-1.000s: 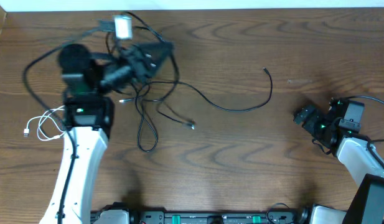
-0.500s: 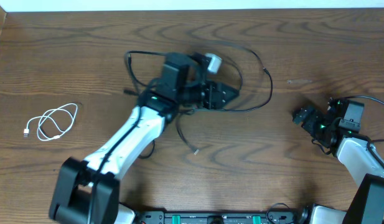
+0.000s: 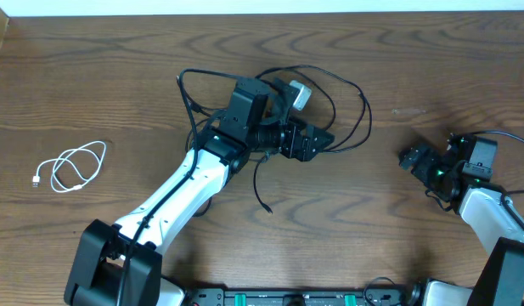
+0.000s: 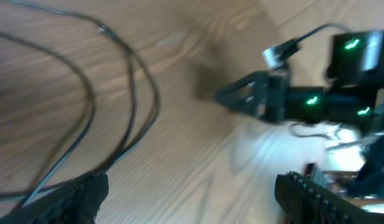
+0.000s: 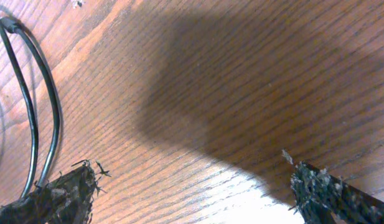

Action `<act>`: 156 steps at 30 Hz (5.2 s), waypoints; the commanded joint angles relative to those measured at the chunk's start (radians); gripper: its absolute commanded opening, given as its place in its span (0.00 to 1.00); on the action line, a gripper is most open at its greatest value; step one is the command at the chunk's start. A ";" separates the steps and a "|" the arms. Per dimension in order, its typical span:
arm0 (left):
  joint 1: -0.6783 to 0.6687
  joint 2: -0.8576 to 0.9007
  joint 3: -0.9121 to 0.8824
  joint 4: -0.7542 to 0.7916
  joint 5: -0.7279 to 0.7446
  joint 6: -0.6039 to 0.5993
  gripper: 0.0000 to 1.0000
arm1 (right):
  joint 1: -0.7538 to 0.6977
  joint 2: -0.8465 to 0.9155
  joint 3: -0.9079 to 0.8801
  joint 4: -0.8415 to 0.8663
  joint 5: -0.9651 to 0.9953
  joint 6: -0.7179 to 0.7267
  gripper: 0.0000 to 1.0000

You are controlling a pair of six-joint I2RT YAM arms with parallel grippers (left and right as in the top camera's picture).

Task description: Untangle cables

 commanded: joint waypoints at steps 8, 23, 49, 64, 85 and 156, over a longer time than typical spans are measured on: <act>-0.052 -0.010 0.009 -0.340 -0.538 0.591 0.91 | -0.004 0.006 0.000 -0.006 -0.020 -0.008 0.99; -0.053 0.186 0.006 -0.238 -0.543 0.811 0.91 | -0.004 0.006 0.000 -0.006 -0.032 -0.008 0.99; -0.053 0.294 0.007 -0.195 -0.543 0.891 0.08 | -0.004 0.006 0.000 0.002 -0.033 -0.008 0.99; -0.054 -0.212 0.010 -0.077 -0.547 0.716 0.07 | -0.004 0.006 0.000 0.002 -0.033 -0.008 0.99; 0.182 -0.810 0.010 0.291 -0.795 0.516 0.07 | 0.009 0.006 0.000 0.192 -0.668 -0.370 0.99; 0.085 -0.544 0.009 -0.159 -0.568 0.157 0.30 | 0.459 -0.274 0.001 1.175 0.129 -0.060 0.01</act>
